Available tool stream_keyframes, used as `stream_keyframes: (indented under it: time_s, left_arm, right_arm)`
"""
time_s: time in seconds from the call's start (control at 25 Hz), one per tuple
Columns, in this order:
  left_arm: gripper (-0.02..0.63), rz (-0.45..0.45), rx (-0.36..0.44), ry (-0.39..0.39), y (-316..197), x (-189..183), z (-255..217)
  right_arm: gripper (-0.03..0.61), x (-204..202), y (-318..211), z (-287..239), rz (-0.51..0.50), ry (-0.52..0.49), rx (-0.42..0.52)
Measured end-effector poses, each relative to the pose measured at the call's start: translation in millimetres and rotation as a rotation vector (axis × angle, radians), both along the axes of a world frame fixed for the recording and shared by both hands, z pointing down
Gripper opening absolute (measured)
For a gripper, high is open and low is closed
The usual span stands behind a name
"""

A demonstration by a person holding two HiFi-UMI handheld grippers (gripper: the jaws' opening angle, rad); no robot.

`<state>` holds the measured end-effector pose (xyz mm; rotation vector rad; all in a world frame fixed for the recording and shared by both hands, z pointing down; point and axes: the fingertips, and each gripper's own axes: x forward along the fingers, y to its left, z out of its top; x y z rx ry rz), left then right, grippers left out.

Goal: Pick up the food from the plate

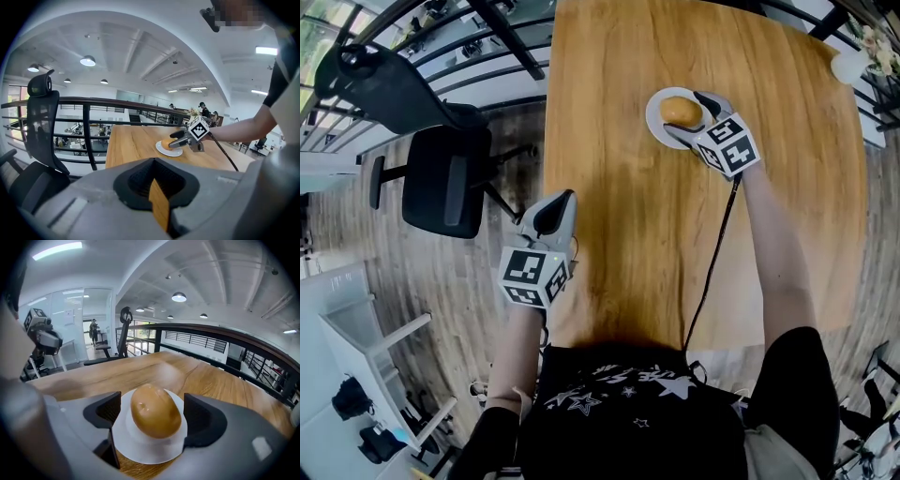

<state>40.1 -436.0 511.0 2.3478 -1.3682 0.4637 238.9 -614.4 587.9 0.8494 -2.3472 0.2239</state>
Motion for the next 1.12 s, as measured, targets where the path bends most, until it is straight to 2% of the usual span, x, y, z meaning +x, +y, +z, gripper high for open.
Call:
stream_keyframes:
  time_s: [0.08,0.24,0.6,0.8,1.12]
  left_arm:
    - [0.002,-0.001,-0.006,0.001,0.4,-0.9,2.7]
    - [0.0,0.001,-0.021,-0.005,4.6,-1.2,9.4]
    - [0.001,-0.005,-0.025,-0.01,9.6,-3.4,8.8]
    - [0.002,-0.004,-0.028,-0.008,16.1,-2.2,5.8]
    - [0.001,-0.023,-0.015,-0.01,22.6,-9.6,-0.8]
  right_arm:
    - [0.41,-1.2,-2.2,7.4,-0.004,0.029,-0.003]
    - [0.367,-3.0,-7.3,17.7,0.001,0.069,0.011]
    - [0.373,-2.0,-5.3,21.2,-0.014,0.088,0.007]
    - [0.366,0.9,-4.8,20.2,-0.009,0.107,-0.026]
    - [0.364,3.4,-5.2,8.4,0.09,-0.007,-0.066]
